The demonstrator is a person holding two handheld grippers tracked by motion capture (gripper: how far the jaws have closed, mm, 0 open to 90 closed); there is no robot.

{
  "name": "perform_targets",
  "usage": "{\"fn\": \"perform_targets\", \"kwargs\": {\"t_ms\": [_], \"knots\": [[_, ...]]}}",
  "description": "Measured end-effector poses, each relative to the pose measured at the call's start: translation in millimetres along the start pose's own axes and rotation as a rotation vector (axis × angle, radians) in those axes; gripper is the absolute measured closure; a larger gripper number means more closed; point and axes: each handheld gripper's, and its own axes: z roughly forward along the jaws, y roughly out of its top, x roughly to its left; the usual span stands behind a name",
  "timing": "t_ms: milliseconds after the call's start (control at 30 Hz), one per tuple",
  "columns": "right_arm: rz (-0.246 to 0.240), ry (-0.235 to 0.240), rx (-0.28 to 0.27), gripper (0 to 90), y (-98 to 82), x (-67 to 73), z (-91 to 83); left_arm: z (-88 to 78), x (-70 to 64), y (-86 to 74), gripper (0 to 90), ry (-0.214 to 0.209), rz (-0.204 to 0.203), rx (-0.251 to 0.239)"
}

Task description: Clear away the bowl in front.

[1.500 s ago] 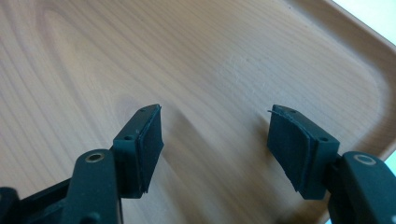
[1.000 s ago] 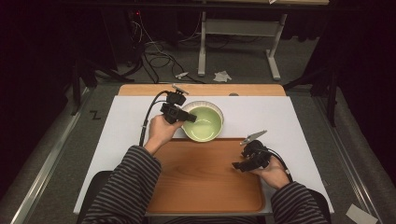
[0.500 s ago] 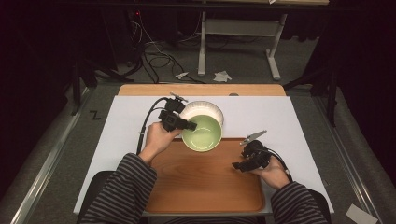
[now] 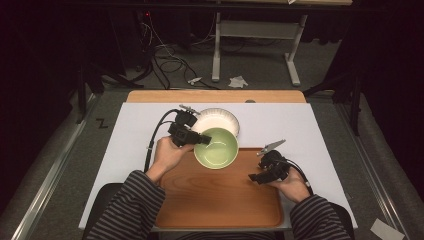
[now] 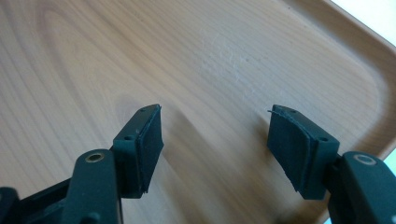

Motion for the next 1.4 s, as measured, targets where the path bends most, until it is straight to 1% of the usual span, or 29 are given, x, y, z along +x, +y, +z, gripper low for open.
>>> {"fn": "perform_targets", "kwargs": {"t_ms": [67,133,233,367,433,467,500,600,633,833,1000,1200,1400], "knots": [[0.0,0.001,-0.001,37.1,0.0,0.0,0.0,-1.0,0.0,-0.8,82.7,-0.004,0.005,0.004],[0.005,0.001,0.0,37.1,0.2,0.6,-0.3,-1.9,-0.6,-2.0,82.7,-0.008,-0.002,0.01],[0.006,0.0,0.001,37.0,0.2,0.7,-0.2,-3.1,-1.4,-5.9,82.7,-0.012,0.006,0.017],[0.006,-0.001,0.002,37.0,0.3,0.7,-0.5,-5.4,-3.5,-9.8,82.6,-0.026,0.002,0.02],[0.006,0.0,0.001,37.0,0.2,0.6,-0.2,-6.2,-4.7,-11.5,82.6,-0.032,0.004,0.031],[0.01,0.001,-0.001,37.0,0.4,1.1,0.2,-6.4,-5.1,-12.7,82.7,-0.031,0.012,0.034],[0.007,0.001,0.0,37.0,0.3,0.9,0.1,-6.4,-5.9,-13.8,82.7,-0.029,0.015,0.037],[0.015,-0.001,-0.004,37.1,0.4,1.3,-0.1,-6.9,-7.1,-16.6,82.7,-0.03,0.019,0.051],[0.015,-0.001,-0.004,37.1,0.4,1.3,-0.1,-6.5,-6.1,-19.4,82.7,-0.03,0.012,0.061],[0.009,-0.002,0.0,37.0,0.3,1.2,-0.7,-6.1,-5.7,-20.4,82.7,-0.031,0.012,0.062],[0.009,-0.001,-0.003,37.1,0.1,1.2,-1.1,-3.7,-4.3,-24.2,82.7,-0.026,0.011,0.076],[0.006,-0.003,-0.007,37.1,0.0,1.7,-1.8,0.4,-0.4,-26.1,82.8,-0.017,0.005,0.087],[0.008,-0.005,-0.007,37.1,-0.1,1.8,-2.0,6.4,5.9,-30.2,82.7,0.002,0.003,0.108]]}}
